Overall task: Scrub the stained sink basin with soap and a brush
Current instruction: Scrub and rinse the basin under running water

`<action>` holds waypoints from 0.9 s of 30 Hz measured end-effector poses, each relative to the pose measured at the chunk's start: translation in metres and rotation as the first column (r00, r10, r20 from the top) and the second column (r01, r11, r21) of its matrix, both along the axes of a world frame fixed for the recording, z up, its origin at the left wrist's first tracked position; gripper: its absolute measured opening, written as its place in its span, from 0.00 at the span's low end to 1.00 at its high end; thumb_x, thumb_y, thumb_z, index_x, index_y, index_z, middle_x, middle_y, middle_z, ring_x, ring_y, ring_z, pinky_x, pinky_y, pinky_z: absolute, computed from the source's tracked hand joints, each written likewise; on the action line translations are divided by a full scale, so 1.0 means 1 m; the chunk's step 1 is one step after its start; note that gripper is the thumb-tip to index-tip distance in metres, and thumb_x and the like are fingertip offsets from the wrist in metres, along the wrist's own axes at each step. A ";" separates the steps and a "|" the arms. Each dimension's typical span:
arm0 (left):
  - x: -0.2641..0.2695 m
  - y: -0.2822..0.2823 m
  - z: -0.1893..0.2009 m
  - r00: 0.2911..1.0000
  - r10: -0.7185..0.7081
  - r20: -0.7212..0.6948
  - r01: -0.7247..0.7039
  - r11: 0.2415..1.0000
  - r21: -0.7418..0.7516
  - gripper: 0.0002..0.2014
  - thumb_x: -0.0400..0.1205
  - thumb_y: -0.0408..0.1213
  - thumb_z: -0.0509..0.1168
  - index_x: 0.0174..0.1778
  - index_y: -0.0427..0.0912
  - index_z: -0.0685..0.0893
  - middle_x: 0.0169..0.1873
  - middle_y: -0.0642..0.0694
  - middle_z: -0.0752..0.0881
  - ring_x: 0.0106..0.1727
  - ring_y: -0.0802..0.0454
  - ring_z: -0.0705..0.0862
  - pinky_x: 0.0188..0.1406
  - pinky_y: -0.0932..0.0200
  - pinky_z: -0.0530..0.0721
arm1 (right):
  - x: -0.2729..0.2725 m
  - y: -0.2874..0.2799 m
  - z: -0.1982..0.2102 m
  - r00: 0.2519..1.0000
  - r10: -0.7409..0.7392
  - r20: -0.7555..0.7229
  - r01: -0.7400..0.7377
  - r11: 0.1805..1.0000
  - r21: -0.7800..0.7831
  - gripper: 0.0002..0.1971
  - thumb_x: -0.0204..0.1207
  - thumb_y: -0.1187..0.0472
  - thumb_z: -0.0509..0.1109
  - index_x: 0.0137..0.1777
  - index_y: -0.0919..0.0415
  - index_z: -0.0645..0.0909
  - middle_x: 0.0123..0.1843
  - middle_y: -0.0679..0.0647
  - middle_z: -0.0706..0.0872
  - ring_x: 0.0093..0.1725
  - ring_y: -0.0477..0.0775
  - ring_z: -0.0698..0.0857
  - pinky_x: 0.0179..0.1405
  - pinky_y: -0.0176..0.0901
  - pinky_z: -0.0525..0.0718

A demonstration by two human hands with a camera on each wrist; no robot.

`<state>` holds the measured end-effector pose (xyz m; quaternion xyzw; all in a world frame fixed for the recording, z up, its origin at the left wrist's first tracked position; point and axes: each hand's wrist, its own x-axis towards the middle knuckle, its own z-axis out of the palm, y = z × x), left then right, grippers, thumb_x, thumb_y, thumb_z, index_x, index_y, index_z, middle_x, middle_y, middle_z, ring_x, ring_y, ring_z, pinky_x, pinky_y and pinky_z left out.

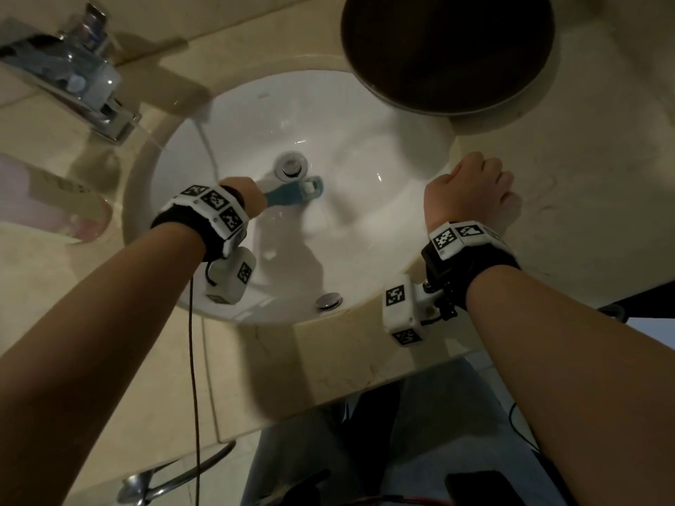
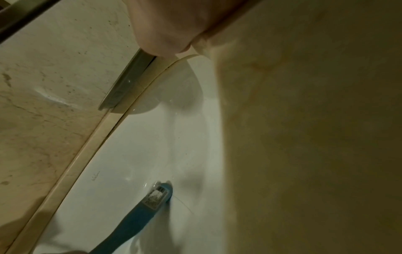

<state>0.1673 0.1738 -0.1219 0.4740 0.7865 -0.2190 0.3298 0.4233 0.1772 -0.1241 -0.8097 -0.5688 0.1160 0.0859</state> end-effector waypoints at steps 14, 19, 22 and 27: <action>0.016 -0.012 -0.022 0.947 0.200 0.253 -0.149 0.967 -0.206 0.18 0.86 0.32 0.52 0.28 0.36 0.73 0.17 0.46 0.72 0.10 0.56 0.70 0.08 0.78 0.61 | -0.001 0.001 0.000 1.000 -0.003 0.008 0.004 0.999 -0.042 0.15 0.78 0.60 0.55 0.63 0.61 0.73 0.67 0.59 0.74 0.67 0.62 0.71 0.68 0.55 0.65; -0.028 0.015 -0.050 0.996 0.018 -0.092 -0.021 0.999 -0.034 0.08 0.77 0.32 0.62 0.46 0.31 0.82 0.27 0.47 0.75 0.37 0.45 0.83 0.38 0.54 0.88 | -0.001 0.002 0.000 1.000 -0.010 -0.003 0.010 0.999 -0.033 0.15 0.78 0.61 0.56 0.62 0.62 0.74 0.66 0.59 0.75 0.67 0.62 0.71 0.68 0.56 0.65; -0.008 0.014 -0.028 0.949 0.229 0.218 -0.236 0.972 0.006 0.09 0.84 0.30 0.54 0.39 0.34 0.75 0.27 0.48 0.71 0.23 0.53 0.79 0.19 0.68 0.75 | -0.001 0.002 -0.001 1.000 -0.016 -0.014 0.016 1.000 -0.026 0.15 0.77 0.61 0.56 0.62 0.62 0.74 0.66 0.60 0.75 0.66 0.63 0.71 0.67 0.56 0.64; 0.026 0.007 -0.021 0.848 0.265 0.458 -0.247 0.964 -0.100 0.17 0.87 0.37 0.48 0.32 0.43 0.70 0.23 0.48 0.70 0.06 0.63 0.67 0.09 0.78 0.57 | -0.002 0.002 0.000 1.000 -0.015 0.001 0.015 0.999 -0.043 0.15 0.78 0.61 0.56 0.62 0.61 0.73 0.66 0.59 0.74 0.67 0.62 0.70 0.67 0.55 0.65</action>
